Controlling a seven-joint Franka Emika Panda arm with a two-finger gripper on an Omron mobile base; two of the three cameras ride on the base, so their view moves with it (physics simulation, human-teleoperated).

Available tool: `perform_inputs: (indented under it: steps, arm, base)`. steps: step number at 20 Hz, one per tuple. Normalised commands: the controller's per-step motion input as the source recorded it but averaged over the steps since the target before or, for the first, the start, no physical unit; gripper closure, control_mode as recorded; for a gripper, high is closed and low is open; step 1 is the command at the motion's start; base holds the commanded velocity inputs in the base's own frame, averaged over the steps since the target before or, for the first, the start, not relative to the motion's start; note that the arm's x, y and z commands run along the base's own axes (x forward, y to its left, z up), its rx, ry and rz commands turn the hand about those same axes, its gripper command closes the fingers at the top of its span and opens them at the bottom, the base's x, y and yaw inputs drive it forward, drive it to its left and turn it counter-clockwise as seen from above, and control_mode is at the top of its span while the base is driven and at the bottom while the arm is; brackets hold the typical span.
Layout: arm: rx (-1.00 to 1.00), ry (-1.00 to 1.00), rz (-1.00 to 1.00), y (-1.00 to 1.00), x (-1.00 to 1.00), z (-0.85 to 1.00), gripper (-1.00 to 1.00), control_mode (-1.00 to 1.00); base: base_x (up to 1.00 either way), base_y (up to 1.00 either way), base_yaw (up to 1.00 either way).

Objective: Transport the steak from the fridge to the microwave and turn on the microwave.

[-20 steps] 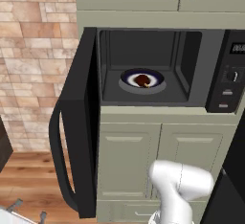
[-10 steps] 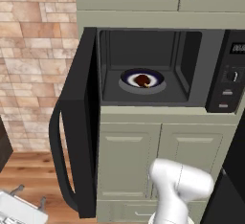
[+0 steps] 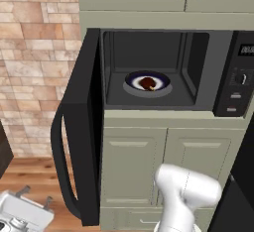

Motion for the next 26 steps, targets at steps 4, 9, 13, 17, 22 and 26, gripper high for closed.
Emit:
perform_inputs:
  steps: [4,9,13,17,22,26]
  arm:
    - [0.03,-0.29,0.00,-0.56,-0.08,0.00,-1.00,-1.00]
    - [0.12,-0.32,0.00,-0.86,-0.26,0.03,-1.00,-1.00]
    - [0.16,-0.34,0.00,-0.94,-0.24,0.14,-1.00,-1.00]
    - [0.19,-0.30,0.00,-0.92,-0.24,0.34,-1.00,-1.00]
    - [0.19,-0.23,0.00,-0.83,-0.08,0.46,-1.00,-1.00]
    - [0.18,-0.20,0.00,-0.75,0.00,0.54,-1.00,-1.00]
  base:
    - [0.00,0.00,0.00]
    - [0.00,0.00,0.00]
    - [0.00,0.00,0.00]
    - [0.00,0.00,0.00]
    - [0.00,0.00,0.00]
    - [0.00,0.00,0.00]
